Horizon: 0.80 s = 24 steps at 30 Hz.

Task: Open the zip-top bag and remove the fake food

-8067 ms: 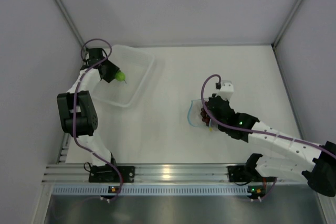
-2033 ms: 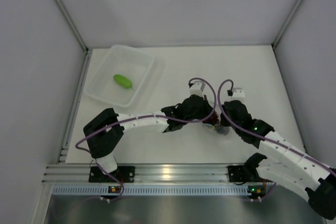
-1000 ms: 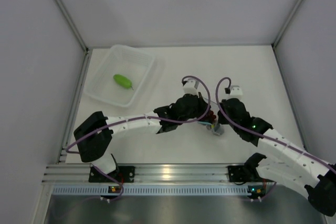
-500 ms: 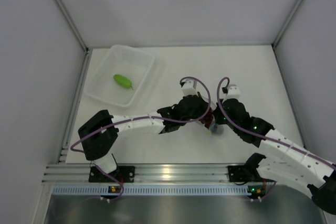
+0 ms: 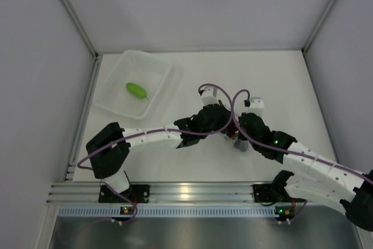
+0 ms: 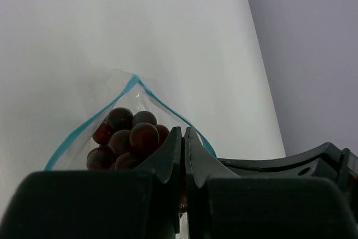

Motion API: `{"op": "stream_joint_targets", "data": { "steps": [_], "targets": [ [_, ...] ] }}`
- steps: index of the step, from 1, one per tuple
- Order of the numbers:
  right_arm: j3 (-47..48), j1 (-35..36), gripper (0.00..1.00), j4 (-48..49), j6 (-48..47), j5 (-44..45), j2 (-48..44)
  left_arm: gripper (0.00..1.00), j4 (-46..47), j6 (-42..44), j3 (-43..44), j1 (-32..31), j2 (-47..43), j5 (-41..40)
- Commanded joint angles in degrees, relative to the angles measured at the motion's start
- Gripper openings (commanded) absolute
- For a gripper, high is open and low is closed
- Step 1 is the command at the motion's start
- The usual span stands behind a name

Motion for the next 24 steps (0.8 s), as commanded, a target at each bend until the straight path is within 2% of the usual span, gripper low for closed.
{"op": "stream_joint_targets", "data": {
  "steps": [1,17,24],
  "targets": [
    [-0.7,1.0,0.0,-0.1,0.9,3.4,0.5,0.0,5.3,-1.4,1.8,0.4,-4.6,-0.7],
    [-3.2,2.3,0.0,1.5,2.0,5.7,0.8,0.0,6.8,-3.2,-1.6,3.1,-8.3,-3.9],
    [-2.7,2.3,0.0,2.5,2.7,6.1,2.1,0.0,8.6,-5.6,-2.0,4.9,-8.8,2.7]
  ]
}}
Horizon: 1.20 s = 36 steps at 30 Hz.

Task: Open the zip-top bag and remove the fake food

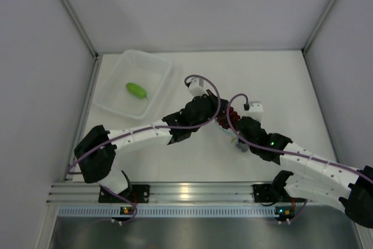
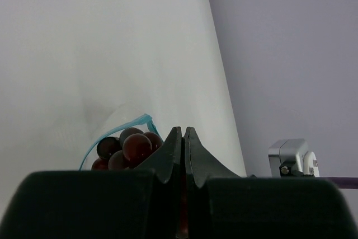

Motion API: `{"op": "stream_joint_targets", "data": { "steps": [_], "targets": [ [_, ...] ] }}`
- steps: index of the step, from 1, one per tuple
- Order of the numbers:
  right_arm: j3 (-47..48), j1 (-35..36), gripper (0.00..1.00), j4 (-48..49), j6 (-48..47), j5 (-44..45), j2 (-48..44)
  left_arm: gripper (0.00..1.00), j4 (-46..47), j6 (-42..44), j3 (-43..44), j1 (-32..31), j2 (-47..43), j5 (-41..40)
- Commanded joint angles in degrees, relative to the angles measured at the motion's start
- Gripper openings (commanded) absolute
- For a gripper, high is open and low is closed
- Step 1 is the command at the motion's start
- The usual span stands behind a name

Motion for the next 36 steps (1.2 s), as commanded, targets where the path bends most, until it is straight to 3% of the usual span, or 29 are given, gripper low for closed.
{"op": "stream_joint_targets", "data": {
  "steps": [1,13,36],
  "targets": [
    [0.8,1.1,0.0,2.3,1.3,1.8,0.3,0.0,7.2,-2.6,-0.8,1.1,-2.5,4.6],
    [2.2,0.5,0.0,3.8,3.2,5.8,0.8,0.0,8.7,-6.4,-3.3,4.9,-6.3,11.8],
    [5.7,-0.8,0.0,3.8,1.7,9.3,4.5,0.0,4.6,-1.7,-1.8,7.9,-13.6,13.8]
  ]
}}
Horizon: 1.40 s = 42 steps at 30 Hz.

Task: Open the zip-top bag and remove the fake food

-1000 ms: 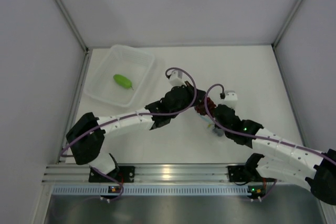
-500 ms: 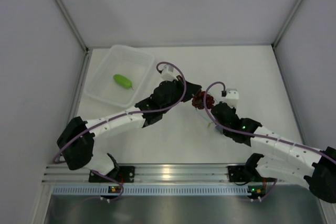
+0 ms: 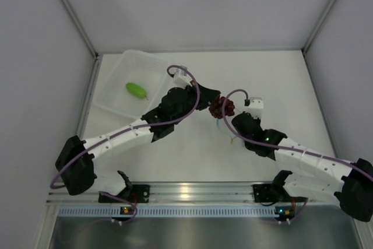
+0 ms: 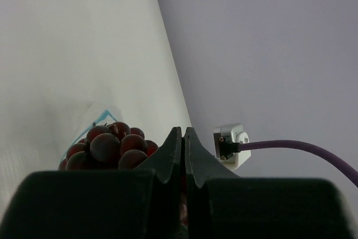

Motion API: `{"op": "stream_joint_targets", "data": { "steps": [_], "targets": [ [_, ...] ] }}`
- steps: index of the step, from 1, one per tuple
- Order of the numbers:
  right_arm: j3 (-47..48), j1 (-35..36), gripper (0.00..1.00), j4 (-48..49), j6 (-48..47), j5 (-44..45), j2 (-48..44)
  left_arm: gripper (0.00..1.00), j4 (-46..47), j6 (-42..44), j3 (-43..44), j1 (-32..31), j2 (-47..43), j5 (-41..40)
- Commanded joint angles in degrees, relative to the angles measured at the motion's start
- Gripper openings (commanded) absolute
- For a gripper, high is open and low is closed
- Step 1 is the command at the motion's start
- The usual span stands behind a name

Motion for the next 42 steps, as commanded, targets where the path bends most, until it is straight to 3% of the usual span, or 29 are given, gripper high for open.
{"op": "stream_joint_targets", "data": {
  "steps": [1,13,26,33,42],
  "targets": [
    [3.0,-0.3,0.0,2.4,-0.2,1.4,-0.5,0.0,1.6,1.6,1.8,1.2,-3.4,-0.3],
    [3.8,-0.4,0.0,1.6,-0.8,1.4,-1.5,0.0,-3.7,3.6,-0.8,12.3,-6.4,1.7],
    [3.9,-0.4,0.0,1.1,-1.8,1.4,-1.9,0.0,-11.1,6.0,-1.0,34.2,-10.8,6.4],
    [3.8,-0.4,0.0,1.7,-1.7,0.6,-1.9,0.0,-14.4,7.9,3.3,43.9,-6.6,6.9],
    [3.8,-0.3,0.0,1.4,-2.4,-0.5,-2.8,0.0,-14.6,9.7,10.3,49.6,6.3,7.8]
  ]
}}
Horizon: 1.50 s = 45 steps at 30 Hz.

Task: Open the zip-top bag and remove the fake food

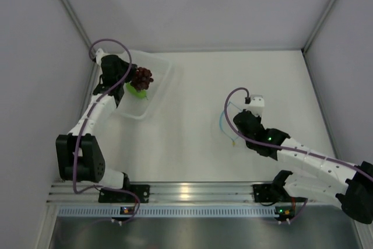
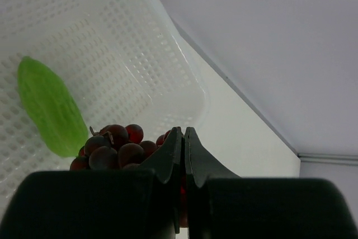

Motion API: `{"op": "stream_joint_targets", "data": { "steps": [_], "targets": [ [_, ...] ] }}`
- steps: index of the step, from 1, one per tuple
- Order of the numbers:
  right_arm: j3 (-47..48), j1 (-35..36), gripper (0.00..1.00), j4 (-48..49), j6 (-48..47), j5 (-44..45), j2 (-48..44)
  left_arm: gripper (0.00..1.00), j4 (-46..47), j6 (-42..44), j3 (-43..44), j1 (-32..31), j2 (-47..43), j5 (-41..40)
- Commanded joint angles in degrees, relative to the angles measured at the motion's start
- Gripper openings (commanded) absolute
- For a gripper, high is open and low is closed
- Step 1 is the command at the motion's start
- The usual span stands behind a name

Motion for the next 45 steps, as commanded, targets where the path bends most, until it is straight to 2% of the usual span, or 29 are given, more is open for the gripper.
{"op": "stream_joint_targets", "data": {
  "steps": [1,15,23,25,26,29,31,38,43,45],
  "targets": [
    [2.2,-0.3,0.0,1.5,-0.9,-0.3,-1.2,0.0,2.1,1.4,5.3,1.3,5.1,1.9],
    [1.6,-0.2,0.0,0.5,-1.4,0.7,-4.1,0.0,2.8,3.6,17.3,2.6,20.7,1.7],
    [1.2,-0.3,0.0,0.5,-1.5,0.4,-4.7,0.0,3.0,3.2,18.9,2.6,25.9,3.4],
    [1.3,-0.3,0.0,0.4,-1.6,0.3,-4.7,0.1,3.0,3.6,19.3,2.6,26.7,3.4],
    [1.3,-0.3,0.0,0.3,-1.6,0.3,-4.8,0.3,3.0,3.6,19.5,2.6,26.9,3.4],
    [1.2,-0.3,0.0,0.4,-1.6,0.2,-4.8,0.64,2.9,3.5,19.6,2.6,26.4,3.4],
    [1.2,-0.3,0.0,0.4,-1.6,-0.1,-4.8,0.75,2.9,3.6,19.7,2.6,26.0,3.4],
    [2.6,-0.2,0.0,0.0,-2.4,-1.0,-4.8,0.82,1.3,4.3,19.8,2.6,20.3,3.4],
    [3.4,-0.3,0.0,0.1,-3.4,-3.2,-4.4,0.89,0.3,5.1,18.2,2.7,14.9,9.1],
    [3.8,-0.3,0.0,0.4,-4.1,-5.0,-4.5,0.88,-2.1,5.6,17.8,2.6,11.8,11.7]
  ]
}}
